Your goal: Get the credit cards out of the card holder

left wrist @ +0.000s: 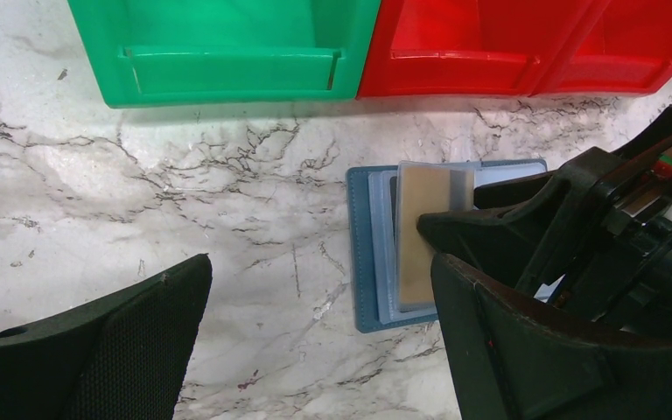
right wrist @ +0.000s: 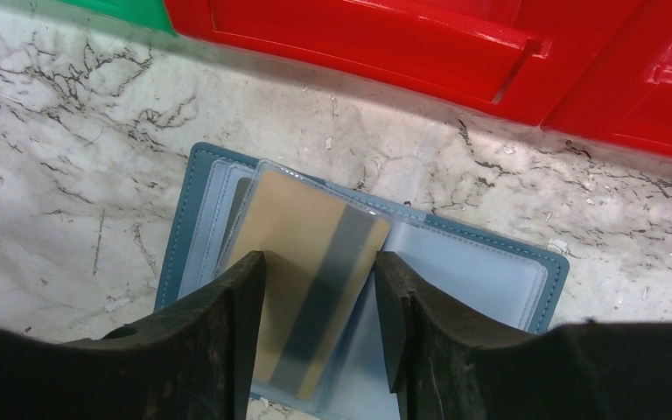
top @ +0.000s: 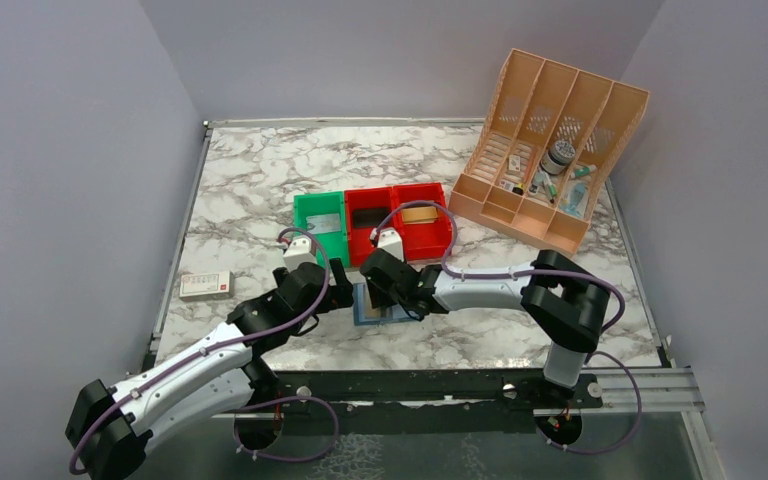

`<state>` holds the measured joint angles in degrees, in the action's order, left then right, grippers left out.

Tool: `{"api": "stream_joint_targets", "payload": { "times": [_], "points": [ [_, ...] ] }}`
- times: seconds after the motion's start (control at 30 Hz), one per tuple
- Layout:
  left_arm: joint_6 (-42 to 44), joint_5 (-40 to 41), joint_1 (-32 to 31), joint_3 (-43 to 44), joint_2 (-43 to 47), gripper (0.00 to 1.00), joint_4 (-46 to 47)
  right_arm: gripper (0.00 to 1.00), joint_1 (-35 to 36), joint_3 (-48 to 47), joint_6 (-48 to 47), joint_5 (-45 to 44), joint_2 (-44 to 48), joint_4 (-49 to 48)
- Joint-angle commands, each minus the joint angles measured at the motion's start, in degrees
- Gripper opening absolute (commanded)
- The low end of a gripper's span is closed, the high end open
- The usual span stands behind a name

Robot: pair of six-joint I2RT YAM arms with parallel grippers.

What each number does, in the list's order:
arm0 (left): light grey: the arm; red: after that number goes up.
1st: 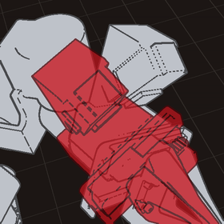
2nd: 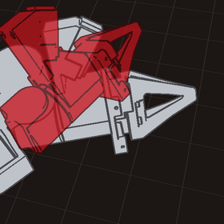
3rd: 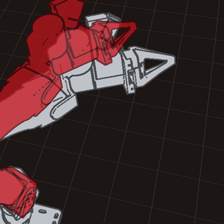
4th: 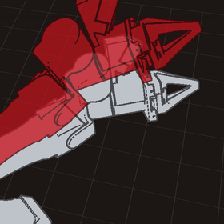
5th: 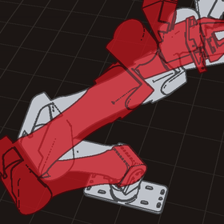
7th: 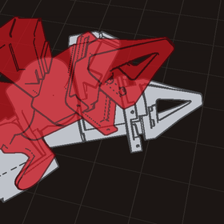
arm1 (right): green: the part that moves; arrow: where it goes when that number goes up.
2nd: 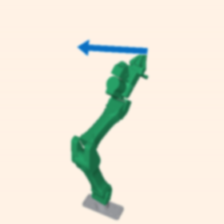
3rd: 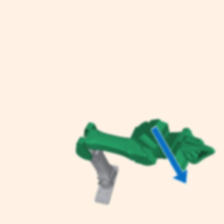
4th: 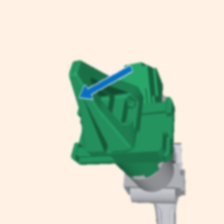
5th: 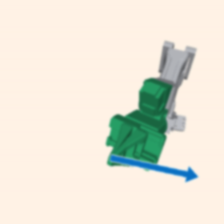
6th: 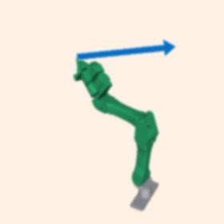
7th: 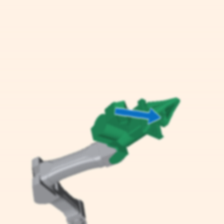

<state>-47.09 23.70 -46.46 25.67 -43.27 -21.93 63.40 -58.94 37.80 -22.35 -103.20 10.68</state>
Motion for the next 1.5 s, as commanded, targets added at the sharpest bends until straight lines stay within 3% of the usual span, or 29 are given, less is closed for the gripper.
{"api": "stream_joint_targets", "payload": {
  "times": [0.0,0.17,0.4,0.5,0.8,1.0,1.3,1.47],
  "points": [
    [0.9,-0.6,0.4,-0.4,-0.6,0.99,0.9,0.47,0.4,0.4,-0.4,-0.9,-1.1,0.6],
    [1.9,-2.8,0.3,-0.2,-2.2,0.99,1.9,0.41,0.4,0.4,-0.4,-0.8,-1.1,0.8],
    [3.5,-6.8,0.3,-0.2,-5.1,0.99,5.3,0.21,-0.1,3.9,-0.5,3.0,1.2,-5.0],
    [4.1,-8.6,0.3,-0.3,-6.2,0.99,6.9,0.13,-1.3,5.4,-0.3,6.3,1.8,-7.8],
    [5.3,-11.9,0.3,-0.7,-7.8,0.93,10.2,0.01,-8.3,14.1,2.8,19.9,4.2,-19.6],
    [5.5,-14.7,0.4,-1.6,-8.2,0.87,13.8,0.01,-11.2,17.3,5.1,25.1,3.4,-24.9],
    [5.8,-17.7,0.5,-1.8,-9.4,0.70,16.2,0.01,-13.0,20.8,8.7,26.4,3.2,-29.3],
    [5.8,-19.2,0.5,-2.5,-10.5,0.67,18.6,0.01,-13.8,22.1,9.9,26.5,3.2,-30.6]
  ]
}}
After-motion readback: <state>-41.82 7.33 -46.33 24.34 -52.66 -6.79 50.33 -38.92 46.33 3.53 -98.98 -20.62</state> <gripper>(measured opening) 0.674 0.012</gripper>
